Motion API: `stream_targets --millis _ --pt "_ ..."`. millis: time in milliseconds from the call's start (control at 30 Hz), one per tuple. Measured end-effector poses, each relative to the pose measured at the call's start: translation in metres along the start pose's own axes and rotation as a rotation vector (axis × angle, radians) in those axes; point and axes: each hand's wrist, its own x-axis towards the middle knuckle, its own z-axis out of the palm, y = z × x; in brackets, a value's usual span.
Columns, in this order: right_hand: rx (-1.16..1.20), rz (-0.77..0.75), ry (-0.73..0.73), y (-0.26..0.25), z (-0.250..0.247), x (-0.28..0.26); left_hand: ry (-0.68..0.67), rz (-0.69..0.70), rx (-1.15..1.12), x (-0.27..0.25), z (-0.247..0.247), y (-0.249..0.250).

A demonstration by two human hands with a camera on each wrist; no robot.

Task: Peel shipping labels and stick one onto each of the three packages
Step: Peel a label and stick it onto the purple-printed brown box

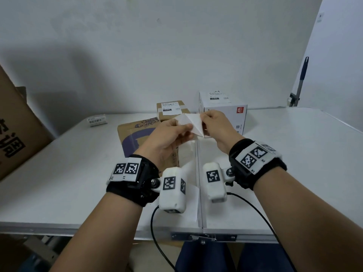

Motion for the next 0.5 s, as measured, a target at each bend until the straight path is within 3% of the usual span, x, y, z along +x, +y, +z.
stream_targets --millis 167,400,500 --pt "0.209 0.043 -0.093 -0.005 -0.001 -0.01 0.02 0.025 -0.06 0.001 -0.001 -0.001" --pt "0.232 0.009 -0.174 -0.004 0.0 -0.013 0.029 0.041 -0.085 0.001 0.004 0.002" --pt "0.292 0.03 -0.14 -0.007 -0.001 -0.013 0.009 0.034 -0.129 0.001 0.007 0.005"
